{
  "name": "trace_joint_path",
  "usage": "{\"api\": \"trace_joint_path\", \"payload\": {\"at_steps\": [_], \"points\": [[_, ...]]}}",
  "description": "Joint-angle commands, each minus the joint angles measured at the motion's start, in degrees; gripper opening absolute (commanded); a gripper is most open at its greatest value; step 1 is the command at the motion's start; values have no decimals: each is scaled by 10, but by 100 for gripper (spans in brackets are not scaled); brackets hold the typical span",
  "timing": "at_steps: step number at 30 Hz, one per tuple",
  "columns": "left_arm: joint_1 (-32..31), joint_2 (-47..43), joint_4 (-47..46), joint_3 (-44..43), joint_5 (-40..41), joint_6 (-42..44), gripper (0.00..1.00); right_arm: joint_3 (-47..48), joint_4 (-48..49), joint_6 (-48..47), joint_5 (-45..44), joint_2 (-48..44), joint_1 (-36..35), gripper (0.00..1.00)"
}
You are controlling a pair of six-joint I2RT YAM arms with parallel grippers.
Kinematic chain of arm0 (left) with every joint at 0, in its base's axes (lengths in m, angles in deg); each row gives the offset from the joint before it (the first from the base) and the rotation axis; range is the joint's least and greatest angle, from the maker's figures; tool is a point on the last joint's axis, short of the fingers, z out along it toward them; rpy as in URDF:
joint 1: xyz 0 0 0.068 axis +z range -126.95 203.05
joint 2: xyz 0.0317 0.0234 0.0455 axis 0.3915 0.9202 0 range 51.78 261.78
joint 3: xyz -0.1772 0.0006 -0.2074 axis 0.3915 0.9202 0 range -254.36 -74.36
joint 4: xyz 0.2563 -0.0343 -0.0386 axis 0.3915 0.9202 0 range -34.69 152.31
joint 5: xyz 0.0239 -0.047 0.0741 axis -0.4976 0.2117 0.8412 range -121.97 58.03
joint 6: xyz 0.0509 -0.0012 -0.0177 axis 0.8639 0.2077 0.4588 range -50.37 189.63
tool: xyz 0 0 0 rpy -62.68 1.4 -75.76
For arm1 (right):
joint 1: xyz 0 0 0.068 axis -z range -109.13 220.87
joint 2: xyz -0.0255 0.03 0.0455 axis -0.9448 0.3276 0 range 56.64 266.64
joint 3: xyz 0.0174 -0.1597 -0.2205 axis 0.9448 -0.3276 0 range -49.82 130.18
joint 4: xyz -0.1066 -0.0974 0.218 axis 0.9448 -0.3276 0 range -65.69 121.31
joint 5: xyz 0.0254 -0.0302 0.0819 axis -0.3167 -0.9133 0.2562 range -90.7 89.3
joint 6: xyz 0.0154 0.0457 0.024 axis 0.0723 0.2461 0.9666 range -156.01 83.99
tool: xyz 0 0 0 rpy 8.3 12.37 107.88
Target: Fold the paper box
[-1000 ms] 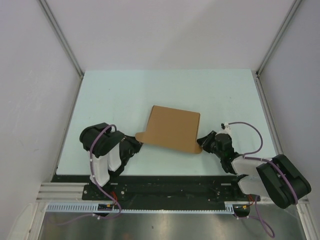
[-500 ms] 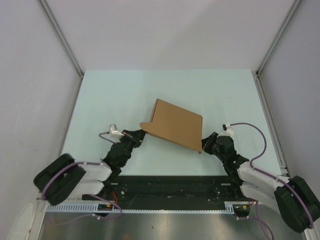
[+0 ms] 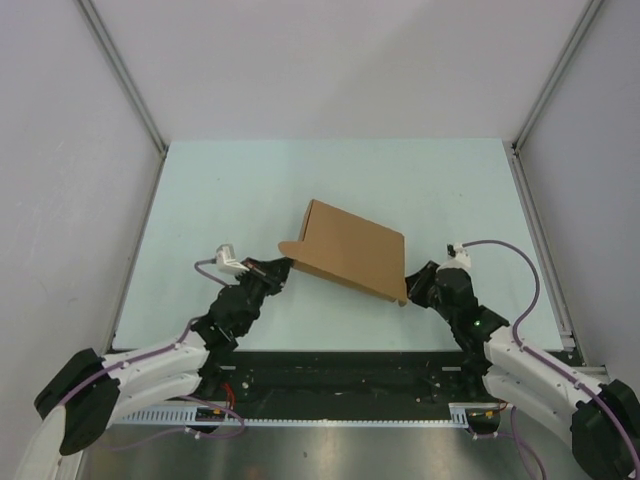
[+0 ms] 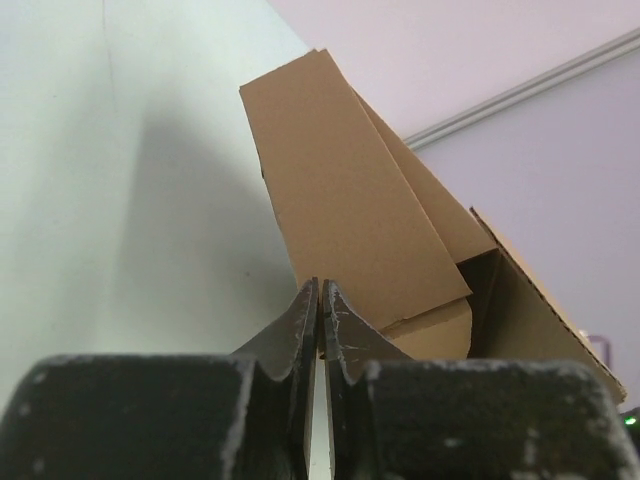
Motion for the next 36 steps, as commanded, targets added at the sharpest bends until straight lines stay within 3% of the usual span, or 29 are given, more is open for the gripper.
{"api": "trace_joint_path", "payload": {"at_steps": [1,15,23,36], "points": [[-40,-42,111,-29,-68,15,9,80,27,11,37,-38,-14,22],[-81,-165,287,-71,-46,9,10,137,-77,13,24,-72,-29,24],[-88,-167,263,-18,-27,-15,10,115,-90,0,-4,-66,-47,25],[-90,-160,263,-51,-14,10,11,126,-65,-11,-5,-53,-43,27]]}}
